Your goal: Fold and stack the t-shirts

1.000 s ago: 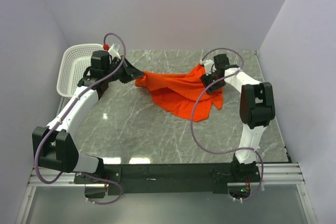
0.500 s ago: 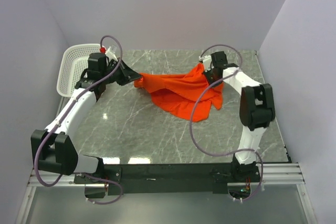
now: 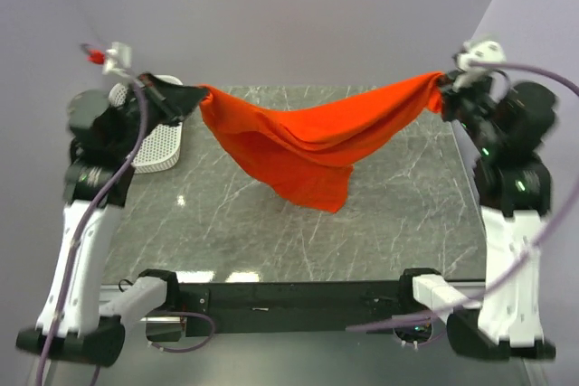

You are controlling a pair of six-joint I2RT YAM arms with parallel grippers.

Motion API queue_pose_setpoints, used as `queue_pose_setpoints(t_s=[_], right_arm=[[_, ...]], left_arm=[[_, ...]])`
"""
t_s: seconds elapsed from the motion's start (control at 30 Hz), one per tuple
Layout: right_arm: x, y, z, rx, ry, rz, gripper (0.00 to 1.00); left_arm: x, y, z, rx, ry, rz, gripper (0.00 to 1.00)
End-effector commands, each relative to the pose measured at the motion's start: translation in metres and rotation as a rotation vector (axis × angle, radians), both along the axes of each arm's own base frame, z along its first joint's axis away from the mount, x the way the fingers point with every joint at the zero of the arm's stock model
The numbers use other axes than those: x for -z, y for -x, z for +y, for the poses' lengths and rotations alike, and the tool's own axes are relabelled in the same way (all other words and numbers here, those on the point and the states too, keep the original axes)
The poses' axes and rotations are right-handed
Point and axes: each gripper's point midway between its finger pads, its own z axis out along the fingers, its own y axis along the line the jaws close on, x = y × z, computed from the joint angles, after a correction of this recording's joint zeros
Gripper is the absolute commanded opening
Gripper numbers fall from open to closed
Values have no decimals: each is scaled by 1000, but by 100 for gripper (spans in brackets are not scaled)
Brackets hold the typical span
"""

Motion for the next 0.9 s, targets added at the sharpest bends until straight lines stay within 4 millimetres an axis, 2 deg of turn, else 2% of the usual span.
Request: queue_pose_setpoints(t_s=[0.0, 0.07, 0.23, 0.4, 0.5, 0.6, 0.67, 0.7, 0.77, 0.8, 0.83, 0.87], right_arm=[[-37, 39, -6, 24, -32, -84, 0], [-55, 62, -6, 29, -44, -140, 0], [-93, 105, -8, 49, -83, -267, 0], [-118, 132, -8, 55, -113, -338, 0], [-116, 137, -4, 36, -125, -333, 0], [-102, 127, -2, 27, -134, -296, 0], [-92, 118, 1, 8, -144, -266, 0], [-74, 104, 6, -15, -157, -212, 0], [-44, 77, 10, -42, -176, -136, 0], [-31, 60, 11, -49, -192, -92, 0], [-21, 48, 13, -60, -201, -63, 0], [-14, 34, 15, -70, -209, -46, 0]], left_arm=[[-92, 56, 25, -118, 16, -312, 1], [-119, 83, 35, -162, 30, -394, 1], [-153, 127, 54, -247, 56, -507, 1], [-168, 157, 58, -246, 101, -562, 1], [-168, 159, 58, -243, 113, -559, 1], [-157, 146, 61, -269, 115, -515, 1], [-143, 128, 62, -291, 110, -468, 1], [-139, 120, 62, -296, 118, -448, 1], [-112, 83, 58, -298, 112, -364, 1], [-109, 70, 55, -291, 124, -356, 1], [-96, 51, 52, -287, 123, -320, 1], [-81, 21, 47, -281, 114, -265, 1]])
